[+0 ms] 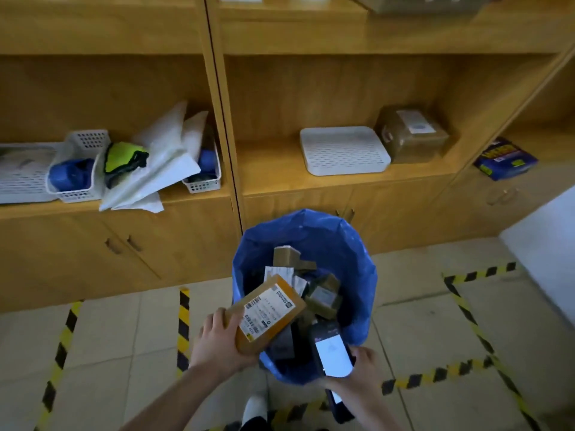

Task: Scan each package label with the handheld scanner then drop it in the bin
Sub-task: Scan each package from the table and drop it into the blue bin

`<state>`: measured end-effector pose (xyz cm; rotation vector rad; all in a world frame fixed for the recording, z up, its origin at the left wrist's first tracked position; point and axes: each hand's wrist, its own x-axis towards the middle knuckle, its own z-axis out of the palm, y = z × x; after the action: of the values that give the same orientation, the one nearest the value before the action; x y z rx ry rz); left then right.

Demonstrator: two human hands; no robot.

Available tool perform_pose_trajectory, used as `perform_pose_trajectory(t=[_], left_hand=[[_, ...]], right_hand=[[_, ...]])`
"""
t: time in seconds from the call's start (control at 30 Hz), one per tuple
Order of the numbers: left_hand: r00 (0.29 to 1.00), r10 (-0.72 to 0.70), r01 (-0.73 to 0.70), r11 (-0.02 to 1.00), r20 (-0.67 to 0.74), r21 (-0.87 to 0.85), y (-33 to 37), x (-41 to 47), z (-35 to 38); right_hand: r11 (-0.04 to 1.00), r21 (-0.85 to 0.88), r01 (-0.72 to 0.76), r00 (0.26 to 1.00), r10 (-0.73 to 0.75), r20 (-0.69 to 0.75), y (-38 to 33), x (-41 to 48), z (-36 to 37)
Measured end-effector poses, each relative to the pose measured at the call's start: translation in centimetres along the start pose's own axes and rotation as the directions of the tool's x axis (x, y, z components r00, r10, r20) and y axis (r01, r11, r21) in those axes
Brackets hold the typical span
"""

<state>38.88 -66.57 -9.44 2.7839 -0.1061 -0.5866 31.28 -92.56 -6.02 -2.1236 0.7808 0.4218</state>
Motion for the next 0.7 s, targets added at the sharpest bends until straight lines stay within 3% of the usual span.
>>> perform_pose_trajectory(t=[0.37, 0.57, 0.7], left_hand=[[0.985, -0.165, 0.168, 0.981, 0.043, -0.091, 9.0, 17.3, 10.5], [0.977, -0.156, 0.159, 0.987, 0.146, -0.01, 11.3, 27.1, 21.2], [0.981, -0.15, 0.149, 0.989, 0.119, 0.022, 11.7, 30.9, 26.8]], right_hand=[[0.987, 0.058, -0.151, 0.986, 0.154, -0.06, 2.5, 20.3, -0.2], [0.965, 0.168, -0.2, 0.976, 0.211, -0.051, 6.9, 29.8, 4.5], [0.949, 0.229, -0.216, 0.973, 0.228, -0.027, 9.6, 33.5, 7.3]])
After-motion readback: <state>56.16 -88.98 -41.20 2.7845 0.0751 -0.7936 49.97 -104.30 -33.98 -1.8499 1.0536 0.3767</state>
